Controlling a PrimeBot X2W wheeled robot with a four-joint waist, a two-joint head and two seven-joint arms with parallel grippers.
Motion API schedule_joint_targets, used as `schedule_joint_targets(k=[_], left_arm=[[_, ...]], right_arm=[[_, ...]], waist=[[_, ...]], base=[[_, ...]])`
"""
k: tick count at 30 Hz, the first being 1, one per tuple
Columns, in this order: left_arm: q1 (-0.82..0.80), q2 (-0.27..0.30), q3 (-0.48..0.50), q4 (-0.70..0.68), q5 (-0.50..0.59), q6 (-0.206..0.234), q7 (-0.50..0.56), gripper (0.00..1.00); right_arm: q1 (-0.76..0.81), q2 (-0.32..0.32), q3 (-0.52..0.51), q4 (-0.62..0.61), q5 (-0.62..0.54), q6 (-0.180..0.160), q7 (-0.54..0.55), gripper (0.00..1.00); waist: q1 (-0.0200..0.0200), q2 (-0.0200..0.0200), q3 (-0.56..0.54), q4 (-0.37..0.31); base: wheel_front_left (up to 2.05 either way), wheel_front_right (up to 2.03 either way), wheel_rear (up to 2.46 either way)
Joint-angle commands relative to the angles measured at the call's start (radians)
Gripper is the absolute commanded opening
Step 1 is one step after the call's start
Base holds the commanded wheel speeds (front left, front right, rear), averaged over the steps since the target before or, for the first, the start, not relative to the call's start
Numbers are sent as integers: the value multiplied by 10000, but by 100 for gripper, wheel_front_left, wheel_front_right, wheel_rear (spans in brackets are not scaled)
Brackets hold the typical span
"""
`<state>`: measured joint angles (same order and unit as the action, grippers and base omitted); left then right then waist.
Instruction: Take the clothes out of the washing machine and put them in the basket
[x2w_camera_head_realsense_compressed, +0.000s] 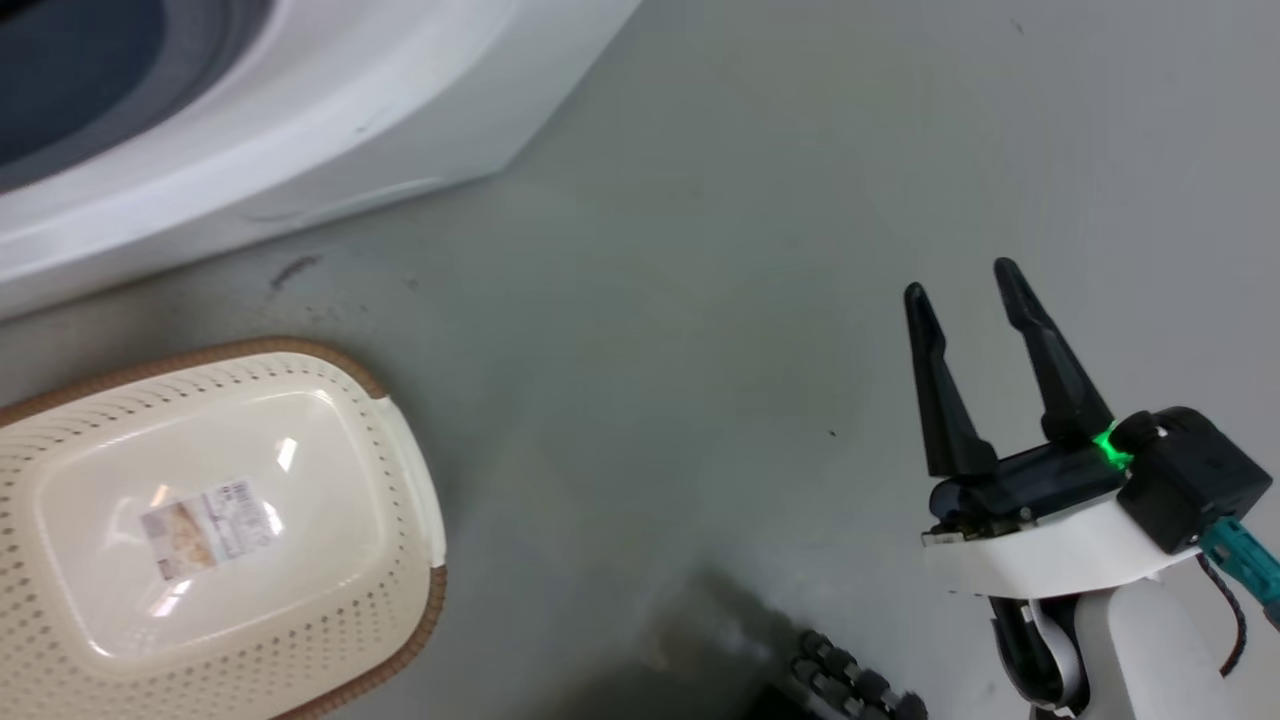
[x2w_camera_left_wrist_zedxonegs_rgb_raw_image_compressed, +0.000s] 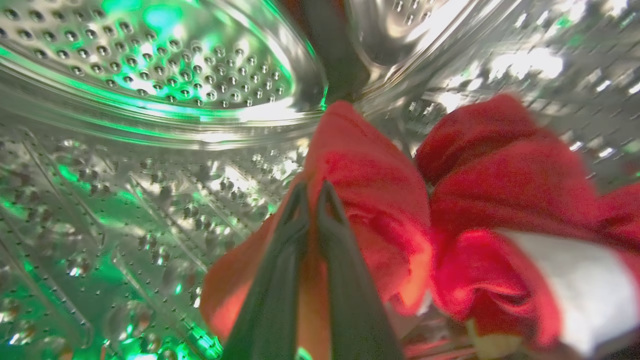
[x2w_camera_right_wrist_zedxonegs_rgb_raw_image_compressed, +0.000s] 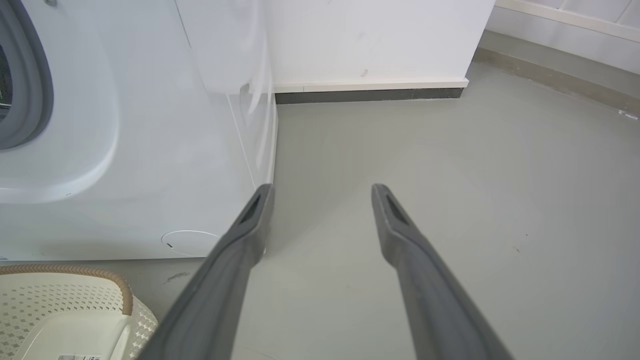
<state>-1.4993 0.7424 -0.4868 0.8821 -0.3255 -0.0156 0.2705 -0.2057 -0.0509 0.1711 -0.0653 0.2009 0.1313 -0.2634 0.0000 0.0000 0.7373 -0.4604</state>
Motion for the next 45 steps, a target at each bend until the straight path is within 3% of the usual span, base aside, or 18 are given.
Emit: schedule_joint_targets(k=[1, 12, 17, 21, 27, 28, 36, 41, 45], left_arm=[[324, -192, 51, 97, -119, 56, -410, 0], [2737, -1696, 811, 699, -1338, 379, -4390, 0], [3791, -2246, 939, 527, -1533, 492, -5233, 0], [4703, -2700, 1404, -245, -1773, 671, -5365, 0], [6580, -3079, 2125, -2500, -1254, 928, -5379, 0], [7486, -3276, 2421, -3505, -962, 985, -5377, 0], [9684, -3767, 3195, -6321, -603, 1030, -5370, 0], [11054, -3814, 3160, -8221, -696, 1096, -5179, 0], [11886, -3519, 2883, -9390, -821, 1016, -4166, 0]], right_arm=[[-94, 11, -111, 26, -90, -10, -19, 100], [310, 4, -743, 237, -841, -9, -19, 100], [514, 5, -880, 345, -1119, -10, -19, 100], [683, 7, -1028, 429, -1302, -10, -19, 100], [936, 7, -1114, 545, -1478, -10, -19, 100], [1076, 10, -1155, 597, -1552, -9, -19, 100], [1313, 7, -1223, 718, -1622, -10, -19, 100], [1497, 8, -1306, 713, -1637, -10, -19, 100], [1469, 10, -1349, 726, -1605, -9, -19, 100]], waist=[[0, 0, -550, 396], [0, 0, -2322, 1518], [0, 0, -3000, 1967], [0, 0, -3548, 2303], [0, 0, -4250, 2724], [0, 0, -4567, 2922], [0, 0, -5150, 3324], [0, 0, -5281, 3588], [0, 0, -5202, 3813]], base=[[0, 0, 0], [0, 0, 0], [0, 0, 0], [0, 0, 0], [0, 0, 0], [0, 0, 0], [0, 0, 0], [0, 0, 0], [0, 0, 0]])
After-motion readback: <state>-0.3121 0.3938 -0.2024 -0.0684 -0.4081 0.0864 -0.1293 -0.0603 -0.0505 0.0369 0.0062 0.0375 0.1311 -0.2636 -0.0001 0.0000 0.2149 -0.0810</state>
